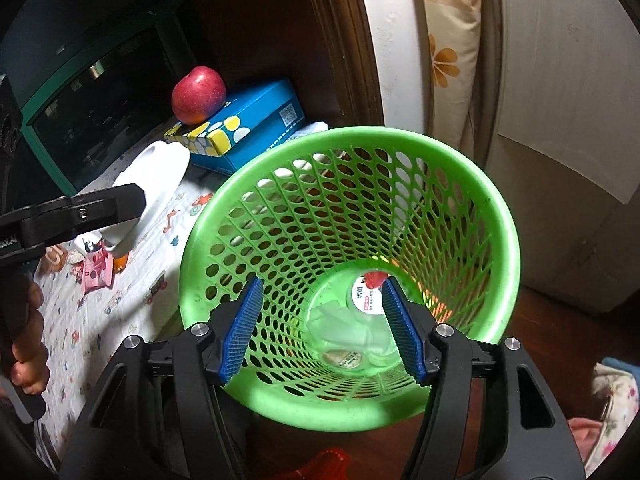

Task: Collect trash
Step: 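Carry the lid and box over the green wastebasket and open both grippers, then move both grippers back toward the remaining trash on the bed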

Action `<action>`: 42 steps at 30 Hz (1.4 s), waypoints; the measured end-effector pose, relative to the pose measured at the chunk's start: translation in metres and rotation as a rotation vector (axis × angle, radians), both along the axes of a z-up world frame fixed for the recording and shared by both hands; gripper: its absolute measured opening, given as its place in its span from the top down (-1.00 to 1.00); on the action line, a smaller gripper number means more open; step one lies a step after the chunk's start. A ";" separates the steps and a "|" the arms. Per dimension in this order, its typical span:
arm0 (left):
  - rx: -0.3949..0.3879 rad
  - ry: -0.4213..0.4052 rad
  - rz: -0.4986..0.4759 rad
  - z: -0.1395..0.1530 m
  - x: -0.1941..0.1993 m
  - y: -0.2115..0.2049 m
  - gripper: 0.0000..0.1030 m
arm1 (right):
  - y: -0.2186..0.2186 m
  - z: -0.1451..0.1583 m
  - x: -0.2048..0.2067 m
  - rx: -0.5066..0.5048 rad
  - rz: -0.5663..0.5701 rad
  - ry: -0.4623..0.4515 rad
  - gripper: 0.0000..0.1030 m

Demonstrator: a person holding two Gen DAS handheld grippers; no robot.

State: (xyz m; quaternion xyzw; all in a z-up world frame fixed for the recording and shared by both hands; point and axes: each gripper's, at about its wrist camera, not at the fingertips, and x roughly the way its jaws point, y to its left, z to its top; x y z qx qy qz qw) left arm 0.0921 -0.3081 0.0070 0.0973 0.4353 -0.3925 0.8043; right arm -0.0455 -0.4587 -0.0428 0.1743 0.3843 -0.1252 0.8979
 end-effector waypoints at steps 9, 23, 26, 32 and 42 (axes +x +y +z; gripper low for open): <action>0.018 0.034 -0.033 -0.015 -0.005 -0.024 -0.60 | -0.005 0.005 -0.024 -0.009 -0.029 -0.016 -0.27; 0.009 0.031 -0.036 -0.019 -0.012 -0.013 -0.71 | 0.003 0.011 -0.034 -0.010 -0.014 -0.030 -0.32; 0.009 0.018 0.006 -0.017 -0.007 0.007 -0.71 | 0.011 0.014 -0.028 -0.018 0.010 -0.037 -0.34; 0.003 0.015 0.122 -0.015 0.010 0.062 -0.71 | 0.039 0.020 -0.006 -0.028 0.089 -0.043 -0.37; 0.038 0.006 0.363 -0.027 0.052 0.175 -0.71 | 0.096 0.025 0.042 -0.029 0.234 -0.045 -0.38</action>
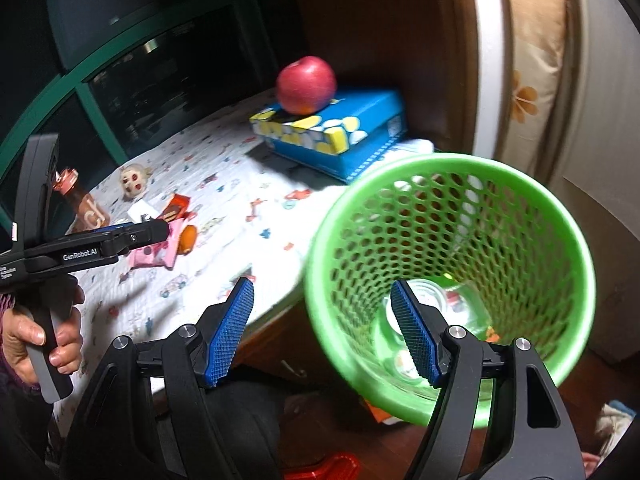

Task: Collect trash
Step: 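Move both grippers back toward the remaining trash on the bed, then grasp the pink wafer pack with the left gripper while the right gripper grasps the orange snack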

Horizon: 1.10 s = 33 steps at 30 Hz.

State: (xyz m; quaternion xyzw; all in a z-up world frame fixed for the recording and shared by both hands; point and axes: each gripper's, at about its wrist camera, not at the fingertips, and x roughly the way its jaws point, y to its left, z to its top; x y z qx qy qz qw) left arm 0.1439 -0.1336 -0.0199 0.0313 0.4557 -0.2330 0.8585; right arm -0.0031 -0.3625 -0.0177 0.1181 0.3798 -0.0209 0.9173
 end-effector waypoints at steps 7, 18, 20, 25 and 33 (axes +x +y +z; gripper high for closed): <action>0.026 0.026 0.157 -0.026 0.032 0.074 -0.71 | 0.040 -0.004 0.029 -0.003 0.086 0.018 -0.38; 0.027 0.108 0.253 -0.073 0.078 0.134 -0.60 | 0.082 -0.017 0.065 0.002 0.173 0.060 -0.38; 0.011 0.122 0.259 -0.079 0.083 0.136 -0.60 | 0.088 -0.019 0.072 0.002 0.185 0.066 -0.38; -0.001 0.144 0.264 -0.090 0.093 0.135 -0.49 | 0.098 -0.027 0.089 -0.001 0.205 0.086 -0.38; -0.031 0.145 0.247 -0.095 0.096 0.135 0.15 | 0.108 -0.039 0.109 -0.004 0.227 0.115 -0.38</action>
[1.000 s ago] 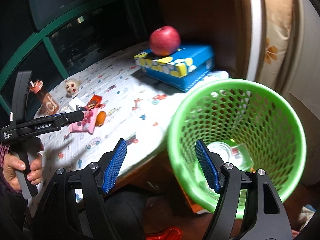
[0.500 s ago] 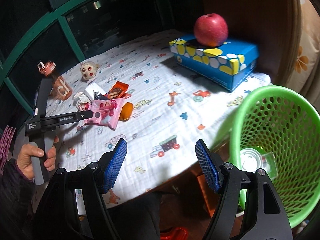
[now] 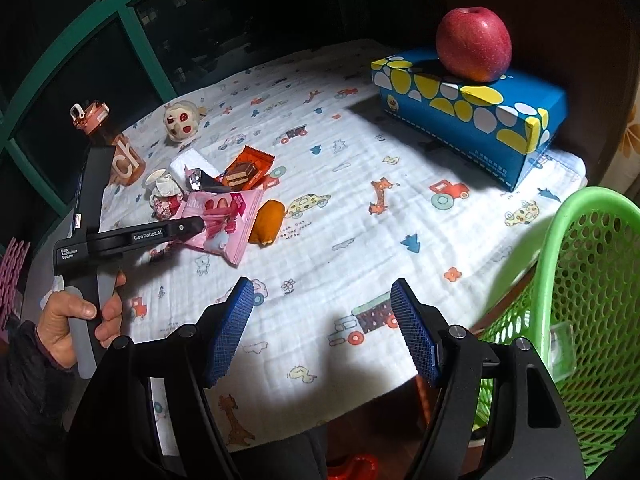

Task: Collect trash
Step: 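Grasp the pink wafer pack with the left gripper while the right gripper grasps the orange snack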

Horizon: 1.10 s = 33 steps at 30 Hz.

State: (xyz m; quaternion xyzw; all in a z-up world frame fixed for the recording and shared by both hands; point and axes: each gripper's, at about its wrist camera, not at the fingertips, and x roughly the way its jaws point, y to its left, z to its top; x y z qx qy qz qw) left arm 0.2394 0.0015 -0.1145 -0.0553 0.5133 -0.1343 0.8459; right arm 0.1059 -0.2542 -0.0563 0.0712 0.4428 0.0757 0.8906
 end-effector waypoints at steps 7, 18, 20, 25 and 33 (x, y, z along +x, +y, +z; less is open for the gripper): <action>-0.012 -0.024 0.007 0.009 -0.011 0.006 0.61 | 0.016 -0.010 0.013 -0.006 0.037 0.016 -0.37; -0.002 -0.109 0.030 0.053 -0.043 0.030 0.73 | 0.049 -0.032 0.058 -0.007 0.101 0.044 -0.03; -0.009 -0.126 0.037 0.062 -0.047 0.037 0.73 | 0.056 -0.036 0.067 -0.014 0.107 0.049 0.01; -0.005 -0.153 0.054 0.077 -0.055 0.052 0.74 | 0.070 -0.049 0.087 -0.030 0.114 0.072 0.07; -0.022 -0.152 0.067 0.082 -0.059 0.058 0.74 | 0.078 -0.059 0.098 -0.086 0.108 0.065 0.31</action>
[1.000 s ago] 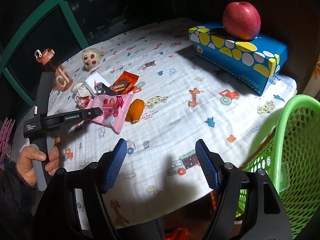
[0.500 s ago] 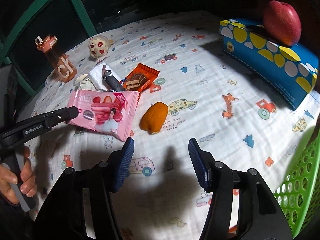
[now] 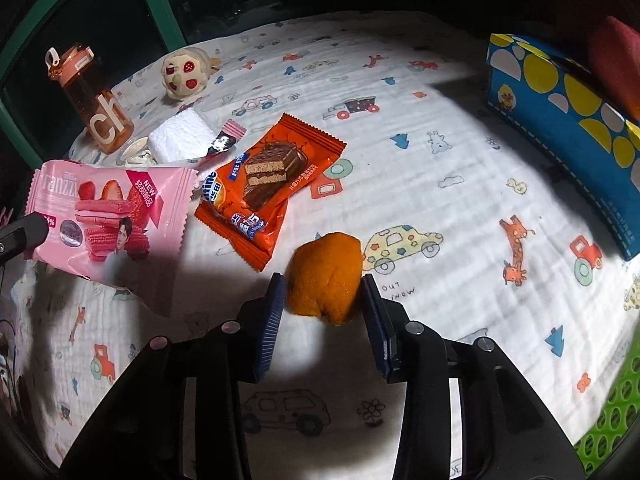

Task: Collect trash
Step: 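Grasp the pink wafer pack with the left gripper while the right gripper grasps the orange snack, then carry both items over the green wastebasket and open both grippers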

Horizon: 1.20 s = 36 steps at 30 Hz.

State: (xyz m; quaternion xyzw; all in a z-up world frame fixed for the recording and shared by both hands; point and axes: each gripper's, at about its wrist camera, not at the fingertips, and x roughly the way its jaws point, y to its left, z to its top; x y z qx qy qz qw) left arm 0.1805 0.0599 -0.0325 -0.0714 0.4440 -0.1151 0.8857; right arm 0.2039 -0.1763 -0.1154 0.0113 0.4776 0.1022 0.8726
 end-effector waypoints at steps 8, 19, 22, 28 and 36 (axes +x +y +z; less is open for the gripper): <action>-0.021 -0.017 -0.031 0.010 -0.008 -0.012 0.81 | -0.017 0.016 -0.027 0.046 -0.014 -0.026 0.36; -0.046 -0.056 -0.134 0.030 -0.031 -0.057 0.82 | -0.066 0.057 -0.091 0.079 -0.084 -0.106 0.36; -0.062 -0.062 -0.176 0.037 -0.038 -0.076 0.82 | -0.086 0.067 -0.110 0.085 -0.123 -0.127 0.36; -0.075 -0.084 -0.264 0.049 -0.051 -0.119 0.82 | -0.128 0.081 -0.143 0.083 -0.208 -0.161 0.36; -0.090 -0.097 -0.403 0.062 -0.066 -0.191 0.82 | -0.178 0.087 -0.175 0.063 -0.317 -0.177 0.36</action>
